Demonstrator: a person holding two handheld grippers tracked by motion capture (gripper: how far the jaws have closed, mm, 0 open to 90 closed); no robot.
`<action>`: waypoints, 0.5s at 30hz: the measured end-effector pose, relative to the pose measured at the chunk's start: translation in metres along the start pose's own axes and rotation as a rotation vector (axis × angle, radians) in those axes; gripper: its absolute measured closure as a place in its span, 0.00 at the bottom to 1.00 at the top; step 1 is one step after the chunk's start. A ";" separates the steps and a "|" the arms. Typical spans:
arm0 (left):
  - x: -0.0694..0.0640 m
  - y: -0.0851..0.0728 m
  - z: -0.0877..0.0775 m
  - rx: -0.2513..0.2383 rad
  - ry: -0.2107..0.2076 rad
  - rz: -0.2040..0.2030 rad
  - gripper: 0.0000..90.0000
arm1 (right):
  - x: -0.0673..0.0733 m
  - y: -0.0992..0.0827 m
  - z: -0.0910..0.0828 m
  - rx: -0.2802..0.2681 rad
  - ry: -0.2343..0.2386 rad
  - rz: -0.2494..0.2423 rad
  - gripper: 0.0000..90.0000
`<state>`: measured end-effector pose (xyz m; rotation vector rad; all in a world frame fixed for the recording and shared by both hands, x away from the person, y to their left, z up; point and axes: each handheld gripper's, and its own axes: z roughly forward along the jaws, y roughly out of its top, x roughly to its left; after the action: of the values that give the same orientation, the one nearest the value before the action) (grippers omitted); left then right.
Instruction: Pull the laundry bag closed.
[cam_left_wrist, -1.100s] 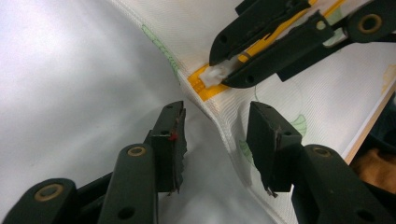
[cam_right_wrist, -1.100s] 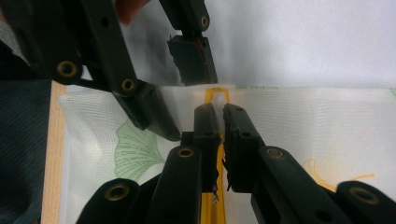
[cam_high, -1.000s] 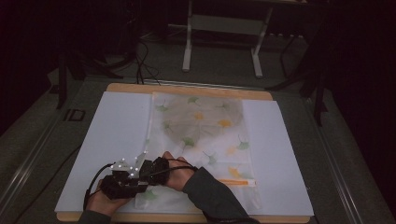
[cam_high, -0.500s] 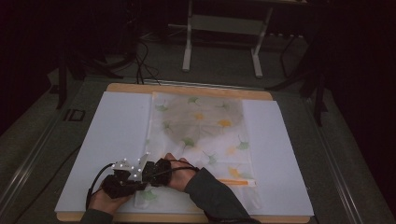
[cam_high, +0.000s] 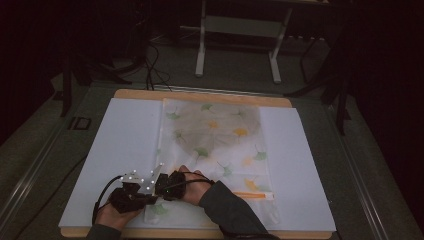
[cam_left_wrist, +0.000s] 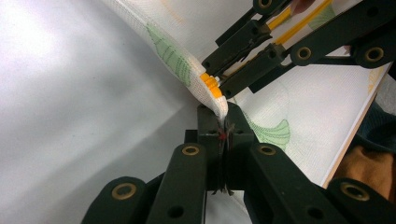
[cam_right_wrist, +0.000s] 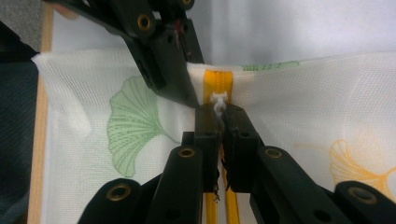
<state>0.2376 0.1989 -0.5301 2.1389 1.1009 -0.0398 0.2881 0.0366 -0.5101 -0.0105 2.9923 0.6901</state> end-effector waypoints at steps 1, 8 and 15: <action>0.000 0.000 0.000 0.000 -0.001 0.002 0.98 | 0.000 0.000 0.000 0.000 0.000 0.000 0.95; 0.000 0.000 -0.002 -0.012 -0.013 -0.005 0.98 | 0.001 -0.001 0.001 -0.002 -0.004 0.001 0.96; 0.002 -0.001 -0.004 -0.026 -0.030 -0.007 0.98 | 0.003 -0.002 0.000 -0.012 -0.032 -0.016 1.00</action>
<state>0.2371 0.2027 -0.5280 2.1047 1.0862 -0.0601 0.2848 0.0347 -0.5115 -0.0245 2.9541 0.7001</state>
